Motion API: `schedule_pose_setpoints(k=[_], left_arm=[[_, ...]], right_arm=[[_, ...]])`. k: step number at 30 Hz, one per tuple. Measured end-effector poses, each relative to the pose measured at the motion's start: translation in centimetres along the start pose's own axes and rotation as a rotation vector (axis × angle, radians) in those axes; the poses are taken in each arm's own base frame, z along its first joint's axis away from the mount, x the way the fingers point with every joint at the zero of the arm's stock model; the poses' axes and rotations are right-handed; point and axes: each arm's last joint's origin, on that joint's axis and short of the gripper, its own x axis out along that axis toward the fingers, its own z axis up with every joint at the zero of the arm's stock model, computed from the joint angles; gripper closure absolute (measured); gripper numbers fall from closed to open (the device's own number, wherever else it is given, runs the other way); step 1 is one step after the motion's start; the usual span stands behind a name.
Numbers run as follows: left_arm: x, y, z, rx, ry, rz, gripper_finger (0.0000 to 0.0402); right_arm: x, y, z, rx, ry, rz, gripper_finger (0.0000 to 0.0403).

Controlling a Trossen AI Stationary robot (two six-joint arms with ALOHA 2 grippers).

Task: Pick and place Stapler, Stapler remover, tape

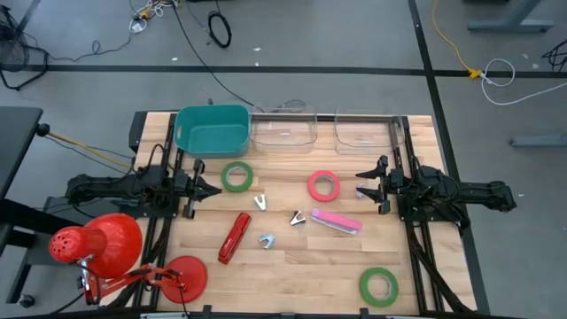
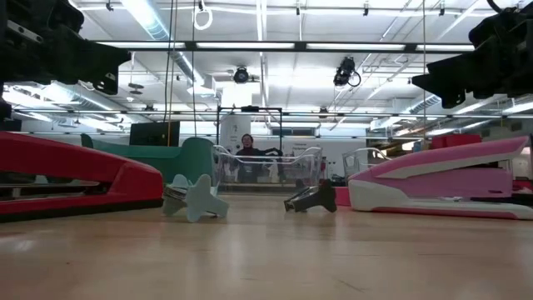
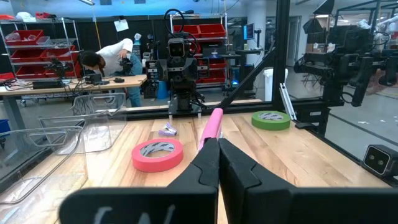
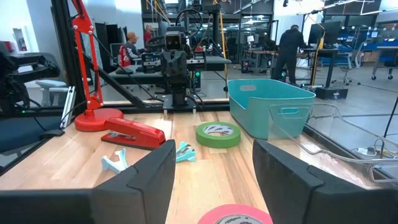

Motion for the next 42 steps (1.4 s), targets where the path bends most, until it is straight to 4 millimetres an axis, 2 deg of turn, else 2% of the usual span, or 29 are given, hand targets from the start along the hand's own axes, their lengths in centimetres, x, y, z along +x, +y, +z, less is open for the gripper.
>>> schedule_pose_setpoints(k=[14,32,37,42], left_arm=[[0.0,0.0,0.0,0.0,0.0,0.0,0.0399],[0.0,0.0,0.0,0.0,0.0,0.0,0.0399],[0.0,0.0,0.0,0.0,0.0,0.001,0.0399],[0.0,0.0,0.0,0.0,0.0,0.001,0.0399]], right_arm=[[0.0,0.0,0.6,-0.047,-0.063,-0.003,0.0188],[-1.2,-0.1,4.6,-0.008,-0.493,-0.011,0.0188],[-2.0,-0.2,5.8,0.079,-0.65,-0.006,0.0188],[-2.5,-0.6,6.5,0.222,-0.742,-0.119,0.0188]])
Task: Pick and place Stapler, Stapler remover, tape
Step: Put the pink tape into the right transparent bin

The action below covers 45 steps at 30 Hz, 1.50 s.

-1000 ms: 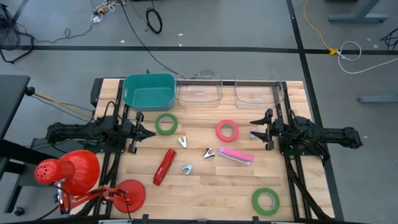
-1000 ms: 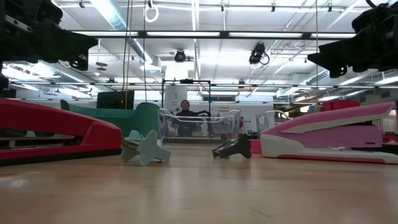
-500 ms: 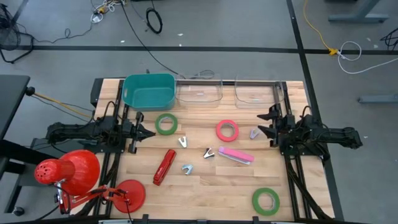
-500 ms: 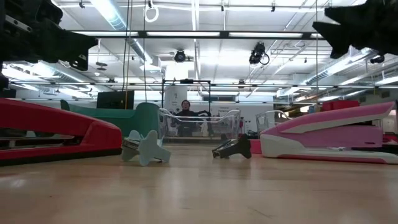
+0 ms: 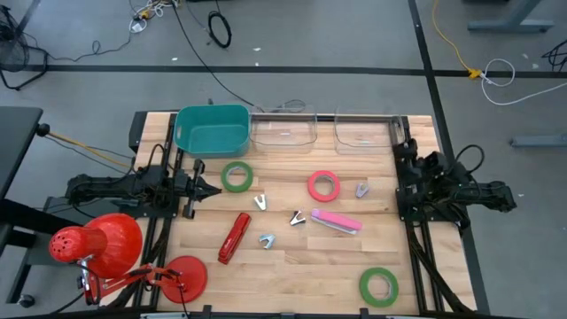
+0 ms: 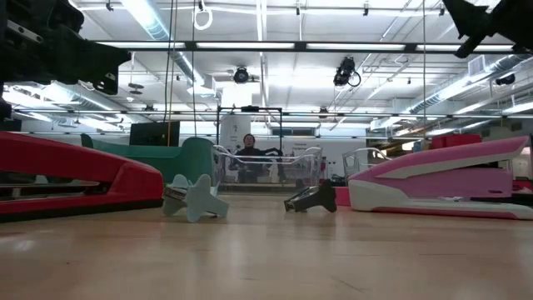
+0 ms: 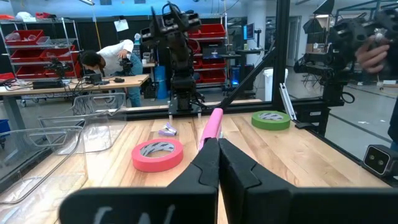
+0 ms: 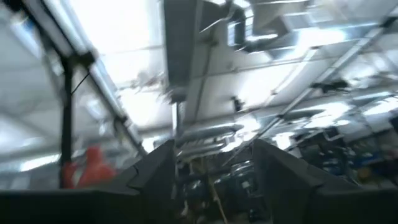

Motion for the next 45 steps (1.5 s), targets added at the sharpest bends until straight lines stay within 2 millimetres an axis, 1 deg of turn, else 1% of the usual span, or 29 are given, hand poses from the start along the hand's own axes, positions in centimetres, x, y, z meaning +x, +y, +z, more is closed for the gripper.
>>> schedule_pose_setpoints(k=[6,13,18,26,32,40,45], left_arm=[[0.0,0.0,0.0,0.0,0.0,0.0,0.0399],[0.0,0.0,-0.02,0.0,0.001,0.0,0.0399],[0.0,0.0,0.0,0.0,0.0,0.0,0.0399],[0.0,0.0,0.0,0.0,0.0,0.0,0.0399],[0.0,0.0,0.0,0.0,0.0,0.0,0.0399],[0.0,0.0,0.0,0.0,0.0,0.0,0.0399],[0.0,0.0,-0.01,0.0,0.0,0.0,0.0399]], right_arm=[[-0.04,-0.4,0.29,0.148,-0.053,-0.142,0.0188],[-0.08,-0.66,0.28,0.139,-0.066,-0.231,0.0188],[-0.14,-0.86,0.21,0.097,-0.064,-0.301,0.0188],[-0.14,-0.87,0.16,0.097,-0.059,-0.304,0.0188],[-0.13,-0.83,0.19,0.169,-0.072,-0.29,0.0188],[-0.1,-0.71,0.28,0.192,-0.076,-0.248,0.0188],[-0.08,-0.66,0.3,0.234,-0.078,-0.23,0.0188]])
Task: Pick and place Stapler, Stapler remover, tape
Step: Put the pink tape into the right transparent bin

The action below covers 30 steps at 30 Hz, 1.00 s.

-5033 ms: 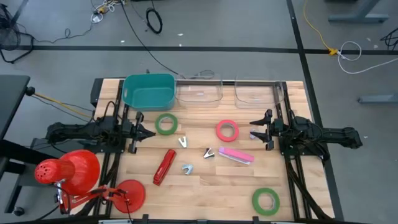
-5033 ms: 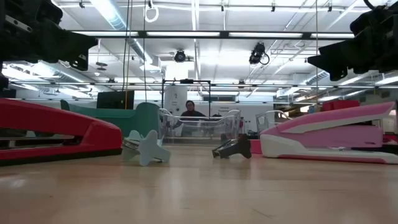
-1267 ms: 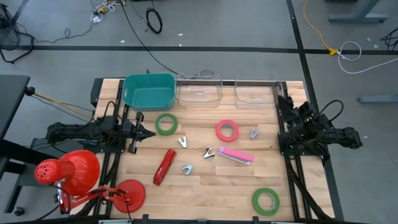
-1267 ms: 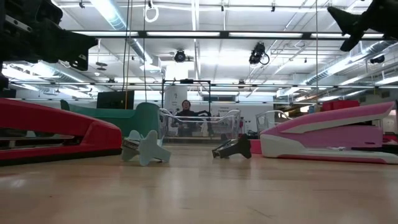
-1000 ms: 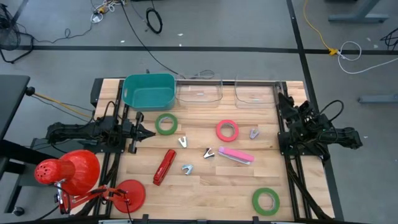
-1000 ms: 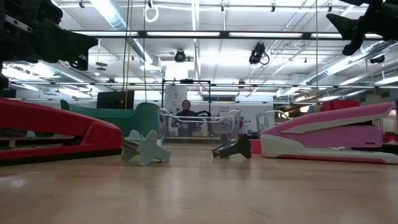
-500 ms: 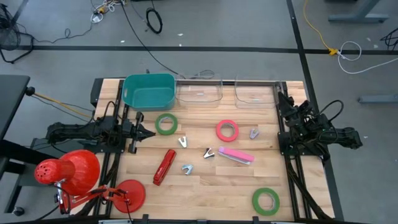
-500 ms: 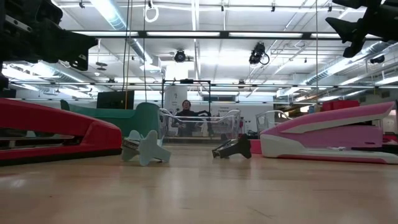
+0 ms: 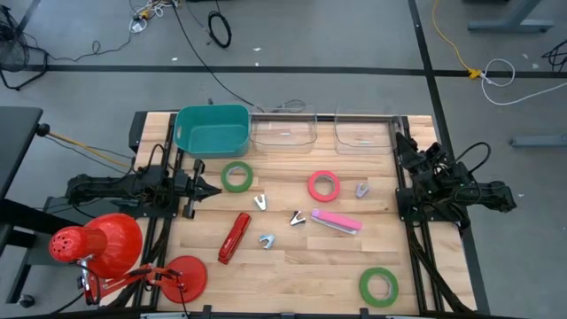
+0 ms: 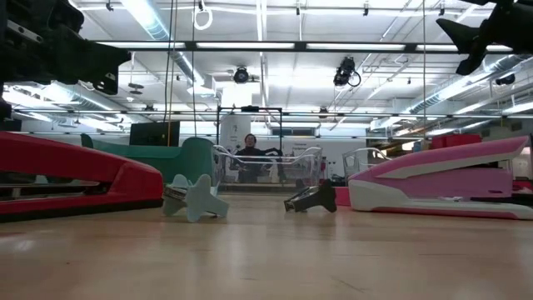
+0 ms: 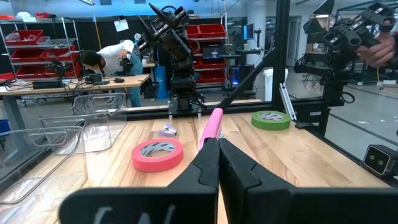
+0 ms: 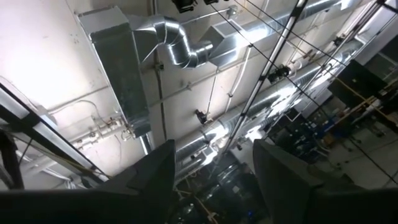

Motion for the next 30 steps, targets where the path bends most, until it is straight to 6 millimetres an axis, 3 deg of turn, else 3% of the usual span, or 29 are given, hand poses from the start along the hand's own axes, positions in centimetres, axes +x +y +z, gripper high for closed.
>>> schedule_pose_setpoints(k=[13,30], left_arm=[[0.0,0.0,0.0,0.0,0.0,0.0,0.0399],[0.0,0.0,0.0,0.0,0.0,0.0,0.0399]], right_arm=[[2.2,2.5,3.6,-0.052,-0.042,0.032,0.0188],[9.0,8.0,8.2,-0.23,0.07,0.086,0.0187]])
